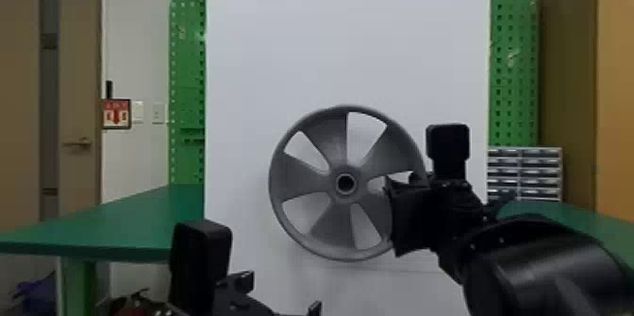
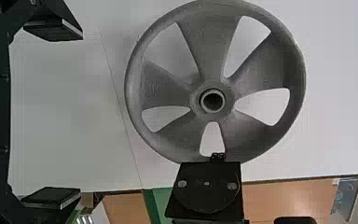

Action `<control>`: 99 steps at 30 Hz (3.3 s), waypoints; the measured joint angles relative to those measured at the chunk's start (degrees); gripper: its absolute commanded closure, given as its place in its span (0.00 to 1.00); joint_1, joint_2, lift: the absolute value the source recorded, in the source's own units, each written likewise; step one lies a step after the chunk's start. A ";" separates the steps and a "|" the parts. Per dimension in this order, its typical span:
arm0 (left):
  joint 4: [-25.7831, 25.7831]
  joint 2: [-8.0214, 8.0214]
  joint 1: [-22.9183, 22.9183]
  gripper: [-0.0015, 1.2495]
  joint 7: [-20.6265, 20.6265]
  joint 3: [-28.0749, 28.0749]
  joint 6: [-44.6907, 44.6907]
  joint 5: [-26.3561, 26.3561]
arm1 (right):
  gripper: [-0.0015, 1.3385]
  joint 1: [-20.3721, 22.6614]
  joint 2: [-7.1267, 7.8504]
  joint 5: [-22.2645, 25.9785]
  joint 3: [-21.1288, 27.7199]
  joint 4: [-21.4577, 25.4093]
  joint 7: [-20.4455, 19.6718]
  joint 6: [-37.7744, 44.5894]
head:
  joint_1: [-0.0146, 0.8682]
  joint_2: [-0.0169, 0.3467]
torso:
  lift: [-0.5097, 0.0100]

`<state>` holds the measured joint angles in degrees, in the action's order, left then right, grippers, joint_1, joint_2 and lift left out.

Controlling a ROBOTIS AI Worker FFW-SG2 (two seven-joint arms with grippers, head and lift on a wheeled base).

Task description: Hold the wheel and insert it

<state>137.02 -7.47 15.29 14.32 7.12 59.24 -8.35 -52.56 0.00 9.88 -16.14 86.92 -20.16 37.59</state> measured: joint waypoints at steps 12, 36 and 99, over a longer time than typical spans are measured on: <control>0.00 0.00 0.05 0.09 -0.09 0.04 0.00 0.00 | 0.92 -0.35 0.00 0.39 0.28 -1.72 -0.01 -1.17 | 0.02 0.43 | 0.07; -0.02 0.00 0.09 0.09 -0.09 0.01 0.00 0.00 | 0.36 0.69 0.02 1.36 0.16 -2.62 0.38 -5.62 | 0.02 0.43 | 0.07; 0.00 0.44 -0.39 0.09 -0.09 -0.84 -0.09 0.02 | 0.00 17.02 0.00 1.67 1.54 17.88 7.79 -4.78 | 0.02 0.43 | 0.07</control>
<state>137.02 -7.04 14.90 14.24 6.27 59.15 -8.32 -35.54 0.00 11.56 -14.59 104.80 -12.37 32.80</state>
